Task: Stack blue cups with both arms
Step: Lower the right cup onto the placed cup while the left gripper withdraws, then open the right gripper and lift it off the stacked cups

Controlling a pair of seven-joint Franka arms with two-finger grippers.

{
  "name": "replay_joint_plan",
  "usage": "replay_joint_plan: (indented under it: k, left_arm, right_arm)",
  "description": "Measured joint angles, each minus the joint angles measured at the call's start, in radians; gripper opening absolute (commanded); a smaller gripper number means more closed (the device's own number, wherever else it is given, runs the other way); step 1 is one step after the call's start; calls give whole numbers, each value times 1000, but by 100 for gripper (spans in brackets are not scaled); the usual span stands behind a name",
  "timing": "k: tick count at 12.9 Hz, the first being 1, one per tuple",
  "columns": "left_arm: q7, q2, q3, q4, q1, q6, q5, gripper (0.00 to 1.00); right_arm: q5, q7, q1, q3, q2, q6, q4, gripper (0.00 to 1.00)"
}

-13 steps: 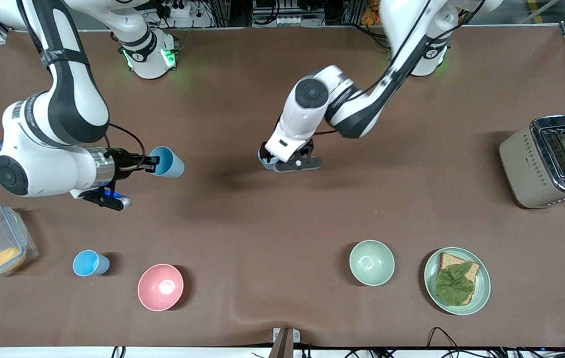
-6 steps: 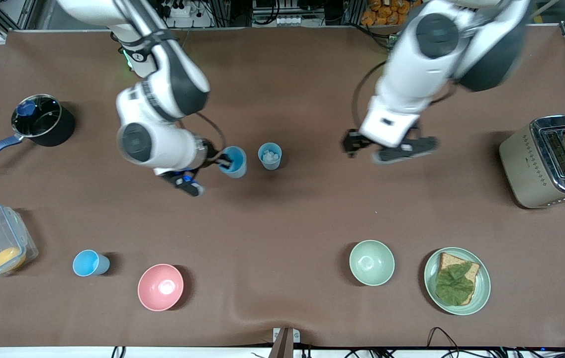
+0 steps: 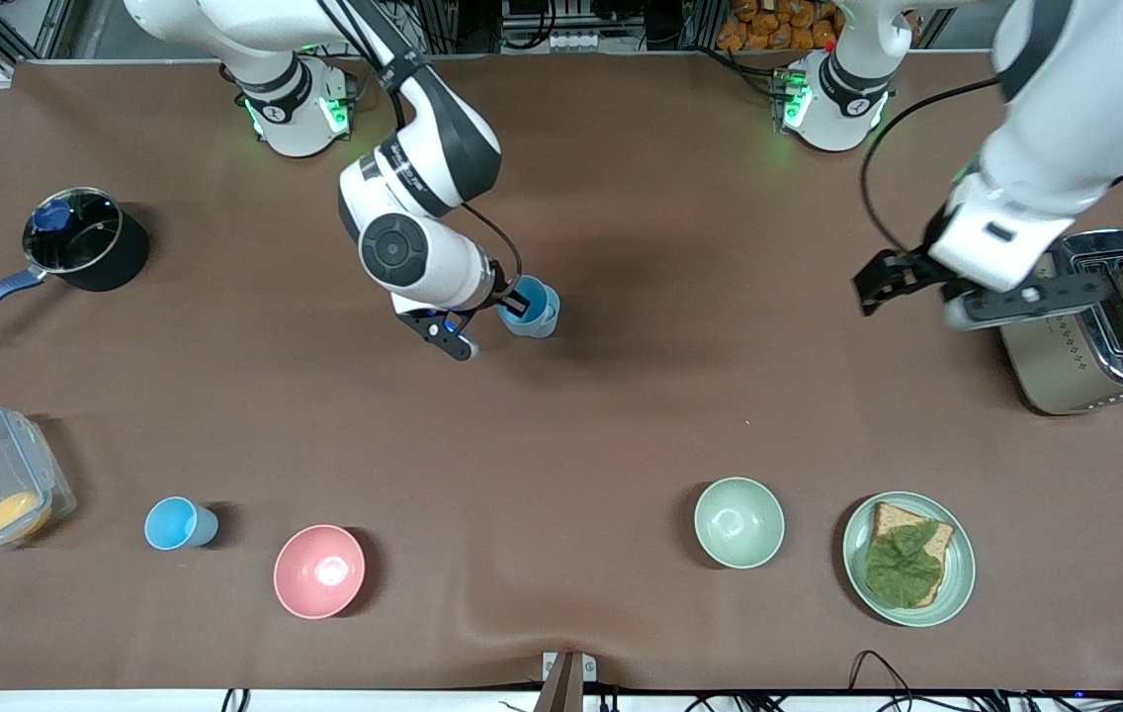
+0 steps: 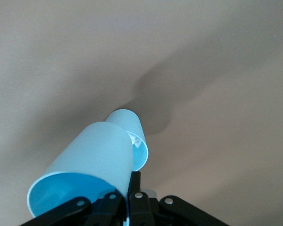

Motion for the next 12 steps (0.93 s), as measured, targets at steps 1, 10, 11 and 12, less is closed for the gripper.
replay_joint_plan:
  k: [1, 10, 11, 12]
  left_arm:
    - [7, -16, -1, 0, 9, -16, 0, 100]
    - [146, -63, 33, 52, 68, -88, 0, 100]
    - [146, -63, 31, 63, 68, -99, 0, 100]
    - [146, -63, 29, 67, 67, -103, 0, 100]
  right_arm:
    - [0, 15, 7, 0, 6, 0, 0, 0]
    - [-1, 93, 48, -16, 24, -9, 3, 100]
    - [-8, 92, 46, -26, 18, -29, 10, 100]
    - [-35, 81, 39, -45, 6, -66, 21, 100]
